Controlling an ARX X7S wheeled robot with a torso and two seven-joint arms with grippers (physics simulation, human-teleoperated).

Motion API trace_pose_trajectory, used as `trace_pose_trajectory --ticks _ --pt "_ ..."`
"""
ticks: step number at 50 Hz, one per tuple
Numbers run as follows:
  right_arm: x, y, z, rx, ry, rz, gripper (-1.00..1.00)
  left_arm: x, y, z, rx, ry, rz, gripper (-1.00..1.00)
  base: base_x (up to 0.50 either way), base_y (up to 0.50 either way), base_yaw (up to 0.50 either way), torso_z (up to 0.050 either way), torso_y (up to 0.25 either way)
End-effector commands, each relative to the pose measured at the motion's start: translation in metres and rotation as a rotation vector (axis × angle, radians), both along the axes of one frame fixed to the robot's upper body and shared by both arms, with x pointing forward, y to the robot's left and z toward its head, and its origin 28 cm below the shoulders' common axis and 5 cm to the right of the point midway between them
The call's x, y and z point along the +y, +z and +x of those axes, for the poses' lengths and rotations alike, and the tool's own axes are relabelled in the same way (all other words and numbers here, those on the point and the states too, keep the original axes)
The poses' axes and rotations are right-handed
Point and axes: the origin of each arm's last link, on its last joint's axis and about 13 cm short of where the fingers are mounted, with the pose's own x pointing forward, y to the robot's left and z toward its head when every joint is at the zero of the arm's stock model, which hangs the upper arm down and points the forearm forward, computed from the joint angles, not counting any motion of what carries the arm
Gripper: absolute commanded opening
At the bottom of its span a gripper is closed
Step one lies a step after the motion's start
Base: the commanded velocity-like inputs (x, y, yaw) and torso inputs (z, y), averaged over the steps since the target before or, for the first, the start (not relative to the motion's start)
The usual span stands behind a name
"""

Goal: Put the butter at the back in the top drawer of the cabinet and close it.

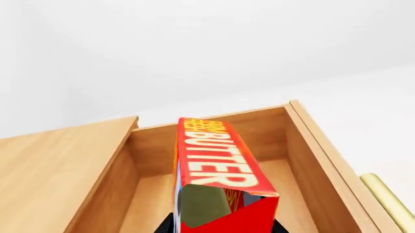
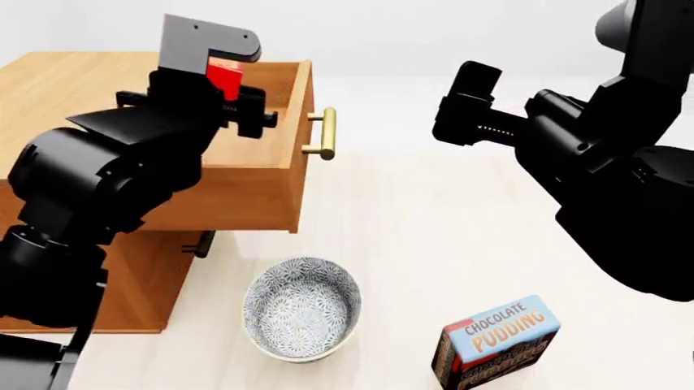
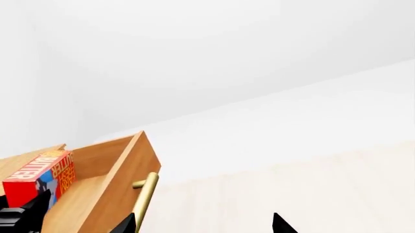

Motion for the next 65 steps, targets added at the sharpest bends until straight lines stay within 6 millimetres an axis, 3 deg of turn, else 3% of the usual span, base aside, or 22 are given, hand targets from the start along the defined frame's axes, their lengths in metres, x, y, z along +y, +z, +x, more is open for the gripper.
trace_pose_trajectory --ticks 1,17,39,40,53,65 --pt "-0.001 -0.001 0.001 0.003 0.0 0.0 1.0 0.003 0.007 0.015 0.028 0.037 -0.02 -1.0 0.0 0.0 0.0 0.0 0.01" --pt "-0.003 -0.006 0.007 0.015 0.002 0.008 1.0 0.005 -0.014 0.04 0.111 0.086 -0.017 -1.0 0.0 0.0 0.0 0.0 0.001" --pt "-0.003 -0.008 0.007 0.022 0.006 0.013 1.0 0.004 -0.024 0.045 0.209 0.123 0.026 -1.0 0.0 0.0 0.0 0.0 0.0" --pt "-0.003 -0.007 0.007 0.021 0.006 0.013 1.0 0.004 -0.024 0.045 0.211 0.121 0.026 1.0 0.0 0.0 0.0 0.0 0.0" --pt "-0.003 -0.005 0.005 0.02 0.01 0.016 1.0 0.003 -0.013 0.041 0.175 0.129 0.043 1.0 0.0 0.0 0.0 0.0 0.0" --pt "-0.002 -0.007 0.006 0.025 0.016 0.02 1.0 -0.011 0.017 0.025 0.032 0.058 0.054 1.0 0.0 0.0 0.0 0.0 0.0"
